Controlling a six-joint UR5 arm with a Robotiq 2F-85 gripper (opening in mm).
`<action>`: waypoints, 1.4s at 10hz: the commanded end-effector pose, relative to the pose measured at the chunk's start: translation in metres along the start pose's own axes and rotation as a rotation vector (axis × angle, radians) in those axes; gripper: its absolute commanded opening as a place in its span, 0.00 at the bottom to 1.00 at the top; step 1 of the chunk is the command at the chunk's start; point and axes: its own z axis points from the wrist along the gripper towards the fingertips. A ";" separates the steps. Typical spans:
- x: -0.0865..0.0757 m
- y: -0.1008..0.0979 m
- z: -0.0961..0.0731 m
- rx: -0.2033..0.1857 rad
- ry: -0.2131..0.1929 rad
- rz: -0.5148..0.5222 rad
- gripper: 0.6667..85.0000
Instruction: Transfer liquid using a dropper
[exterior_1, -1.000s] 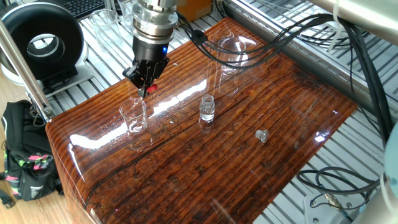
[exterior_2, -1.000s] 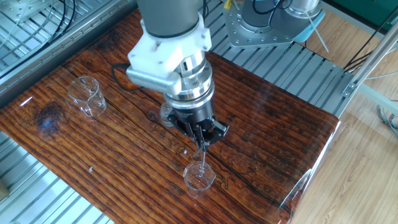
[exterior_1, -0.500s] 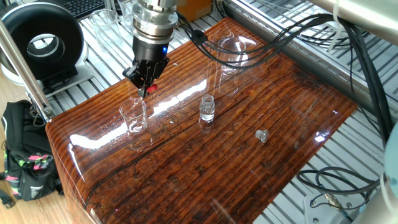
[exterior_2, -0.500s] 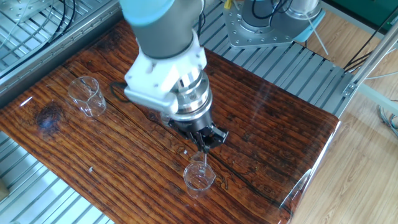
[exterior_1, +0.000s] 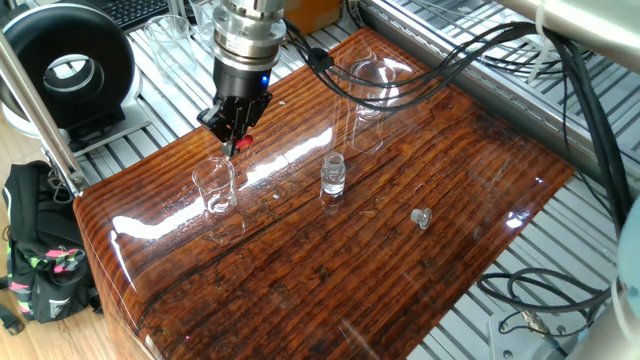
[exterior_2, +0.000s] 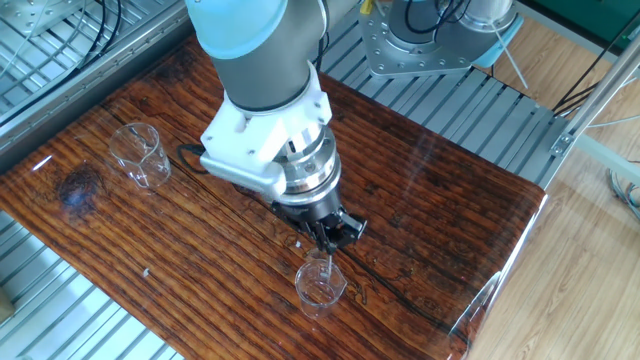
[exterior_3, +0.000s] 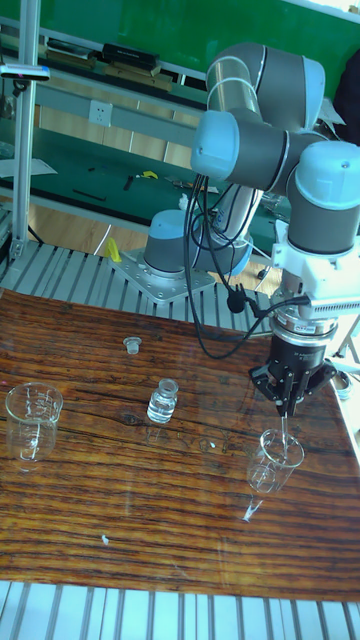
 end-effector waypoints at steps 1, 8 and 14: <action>-0.008 0.003 0.006 -0.005 -0.012 0.005 0.01; -0.018 -0.004 0.020 0.023 -0.014 -0.003 0.01; -0.028 -0.010 0.039 0.068 -0.020 -0.023 0.01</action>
